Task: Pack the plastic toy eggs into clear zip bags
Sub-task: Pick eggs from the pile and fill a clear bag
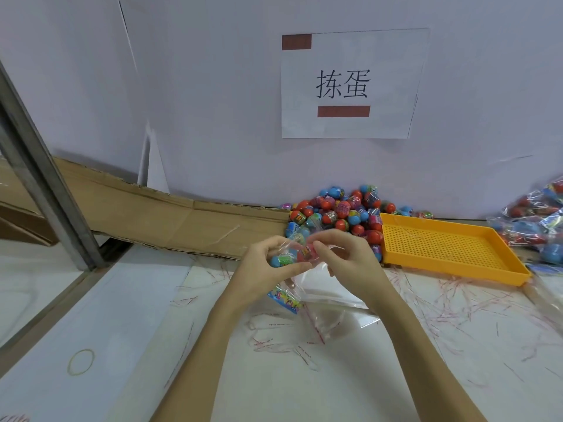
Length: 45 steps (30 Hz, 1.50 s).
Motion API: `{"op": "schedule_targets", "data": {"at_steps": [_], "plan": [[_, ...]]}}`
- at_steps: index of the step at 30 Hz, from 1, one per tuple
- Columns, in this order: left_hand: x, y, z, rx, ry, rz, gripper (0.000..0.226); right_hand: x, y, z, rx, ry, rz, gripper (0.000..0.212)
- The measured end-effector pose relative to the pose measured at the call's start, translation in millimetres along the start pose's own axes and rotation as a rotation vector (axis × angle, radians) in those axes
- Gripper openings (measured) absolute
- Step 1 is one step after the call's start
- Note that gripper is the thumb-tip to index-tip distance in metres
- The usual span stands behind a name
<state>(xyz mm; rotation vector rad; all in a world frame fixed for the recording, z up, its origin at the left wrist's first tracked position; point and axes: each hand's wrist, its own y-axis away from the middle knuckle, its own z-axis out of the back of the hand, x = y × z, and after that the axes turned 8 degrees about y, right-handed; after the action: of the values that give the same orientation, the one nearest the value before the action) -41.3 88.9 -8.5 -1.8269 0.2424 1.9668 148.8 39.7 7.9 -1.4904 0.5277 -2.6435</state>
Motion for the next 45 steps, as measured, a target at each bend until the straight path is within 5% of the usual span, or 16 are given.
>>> {"op": "schedule_targets", "data": {"at_steps": [6,11,23,31,38,45], "plan": [[0.2,2.1,0.1,0.114,0.047,0.062,0.041,4.0,2.7,1.8,0.178,0.059,0.011,0.010],[-0.6,2.2,3.1,0.178,0.120,0.074,0.040,2.4,1.7,2.5,0.069,0.107,0.012,0.009],[1.9,-1.7,5.7,-0.074,0.260,0.157,0.039,-3.8,0.5,5.4,0.129,0.035,-0.071,0.008],[1.8,-2.4,5.2,-0.176,0.425,0.217,0.033,-1.8,4.7,3.2,0.342,0.095,-0.014,0.014],[1.2,-5.4,5.5,-0.167,0.567,0.295,0.057,2.2,4.7,-4.5,0.221,0.066,-0.014,0.013],[-1.7,-6.4,7.3,-0.113,0.909,0.404,0.031,5.7,4.7,-11.9,0.065,-0.201,-0.137,0.008]]}}
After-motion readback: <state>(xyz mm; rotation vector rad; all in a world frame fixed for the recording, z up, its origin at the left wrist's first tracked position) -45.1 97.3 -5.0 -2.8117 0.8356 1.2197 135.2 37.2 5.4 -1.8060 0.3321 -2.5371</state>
